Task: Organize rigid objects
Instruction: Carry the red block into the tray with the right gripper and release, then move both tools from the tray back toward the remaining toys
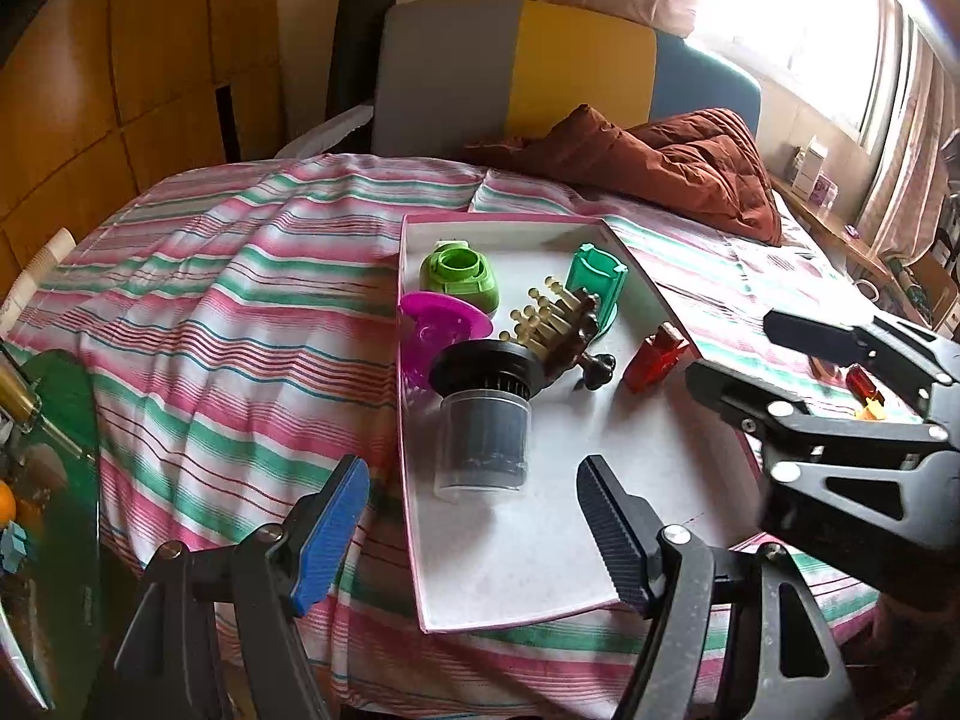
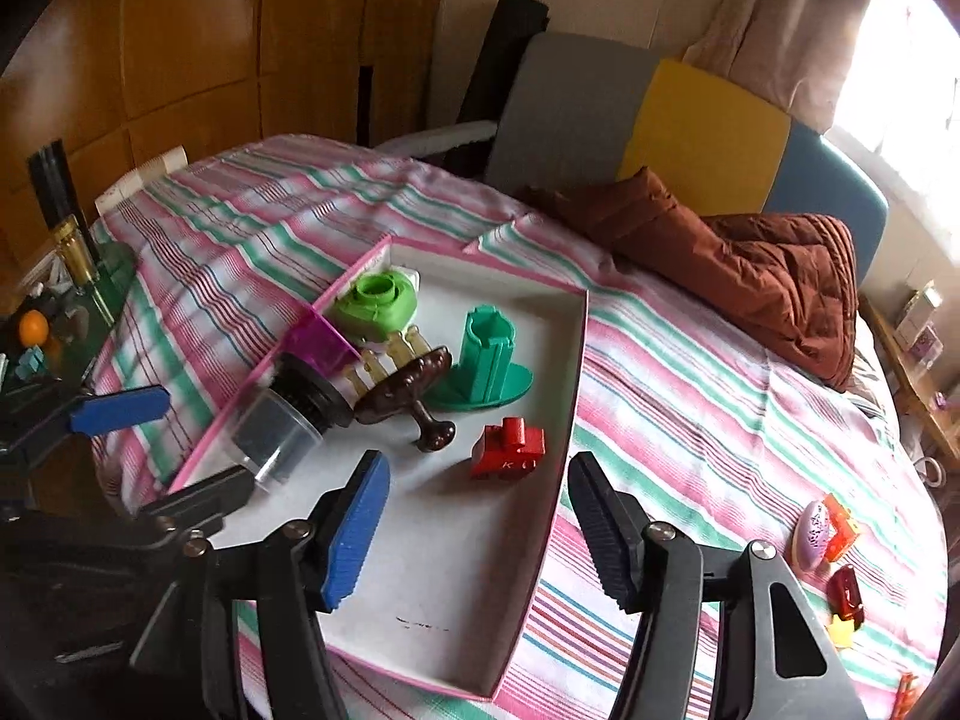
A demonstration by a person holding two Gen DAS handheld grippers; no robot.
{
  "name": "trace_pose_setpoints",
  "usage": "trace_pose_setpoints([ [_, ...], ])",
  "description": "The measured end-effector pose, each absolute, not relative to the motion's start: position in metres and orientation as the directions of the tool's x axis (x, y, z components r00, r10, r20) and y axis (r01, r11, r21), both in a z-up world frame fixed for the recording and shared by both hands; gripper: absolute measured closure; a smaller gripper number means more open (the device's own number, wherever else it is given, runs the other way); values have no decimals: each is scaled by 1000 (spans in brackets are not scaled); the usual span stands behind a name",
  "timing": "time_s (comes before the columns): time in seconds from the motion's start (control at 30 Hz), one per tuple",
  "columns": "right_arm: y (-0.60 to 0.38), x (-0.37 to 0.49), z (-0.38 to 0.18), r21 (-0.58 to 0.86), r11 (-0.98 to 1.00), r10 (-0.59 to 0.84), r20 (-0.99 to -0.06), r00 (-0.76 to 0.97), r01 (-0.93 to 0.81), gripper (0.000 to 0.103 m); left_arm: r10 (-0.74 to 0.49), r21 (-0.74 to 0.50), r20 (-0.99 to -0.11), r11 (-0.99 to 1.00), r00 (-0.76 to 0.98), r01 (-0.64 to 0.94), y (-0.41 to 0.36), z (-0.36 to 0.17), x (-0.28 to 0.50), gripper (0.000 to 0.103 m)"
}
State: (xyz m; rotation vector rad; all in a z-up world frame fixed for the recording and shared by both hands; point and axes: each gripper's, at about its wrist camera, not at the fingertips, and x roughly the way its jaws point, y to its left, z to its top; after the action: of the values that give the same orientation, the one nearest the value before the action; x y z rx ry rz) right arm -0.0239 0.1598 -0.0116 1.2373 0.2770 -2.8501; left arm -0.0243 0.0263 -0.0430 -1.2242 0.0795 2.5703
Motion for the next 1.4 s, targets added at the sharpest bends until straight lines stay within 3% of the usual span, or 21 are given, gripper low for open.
trace_pose_setpoints([
  [0.8, 221, 1, 7, -185, -983, 141, -697, -703, -14, 33, 317, -74, -738, -915, -596, -396, 70, -16, -13, 30],
  [1.13, 355, 24, 6, -188, -940, 329, -724, -606, -285, 29, 425, -135, -751, -847, -505, -513, 124, -13, -14, 30],
  [1.37, 478, 72, -7, -15, -739, 470, -727, -501, -673, 28, 463, -107, -758, -783, -460, -613, 177, -11, -8, 33],
  [1.4, 495, 81, -15, 26, -684, 459, -762, -458, -729, 28, 467, -104, -759, -776, -454, -622, 184, -11, -8, 33],
])
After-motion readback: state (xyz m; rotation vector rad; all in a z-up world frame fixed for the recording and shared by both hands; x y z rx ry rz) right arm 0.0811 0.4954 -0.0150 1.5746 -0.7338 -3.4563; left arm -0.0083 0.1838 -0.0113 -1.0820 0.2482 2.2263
